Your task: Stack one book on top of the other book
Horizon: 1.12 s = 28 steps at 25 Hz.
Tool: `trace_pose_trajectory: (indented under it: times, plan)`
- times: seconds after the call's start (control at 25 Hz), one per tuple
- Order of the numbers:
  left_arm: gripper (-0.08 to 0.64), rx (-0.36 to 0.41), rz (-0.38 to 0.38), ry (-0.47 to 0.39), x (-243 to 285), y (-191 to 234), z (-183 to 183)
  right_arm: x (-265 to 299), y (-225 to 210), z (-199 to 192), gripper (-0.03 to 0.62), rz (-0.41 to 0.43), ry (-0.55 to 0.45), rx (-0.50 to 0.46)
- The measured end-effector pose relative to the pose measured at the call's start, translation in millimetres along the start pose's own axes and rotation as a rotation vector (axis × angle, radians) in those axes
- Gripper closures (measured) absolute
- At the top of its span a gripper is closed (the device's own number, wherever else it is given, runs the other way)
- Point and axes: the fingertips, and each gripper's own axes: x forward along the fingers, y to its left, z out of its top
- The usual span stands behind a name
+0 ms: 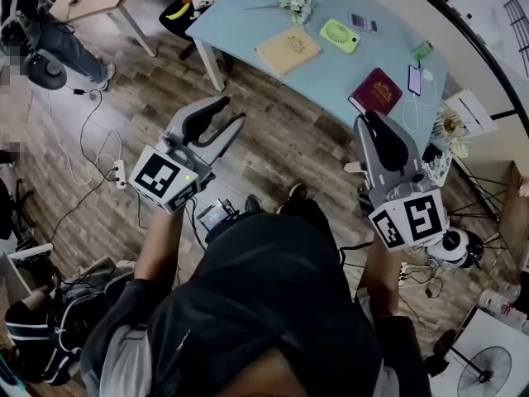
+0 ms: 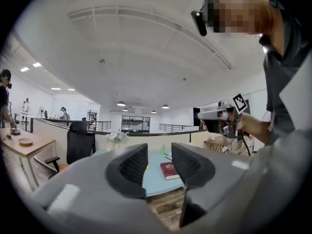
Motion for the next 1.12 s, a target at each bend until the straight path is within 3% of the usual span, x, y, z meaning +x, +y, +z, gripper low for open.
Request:
trace_pose_trajectory:
  times: [0.28,1.12]
  plan:
    - [0.354,-0.002,0.02,0.017,21,9,1,18,-26,-6,0.551,0.015,0.009,0.019]
    - [0.354,0.017,0.184,0.081,118,30,6,83,-135,-30,0.551,0.201,-0.009,0.08]
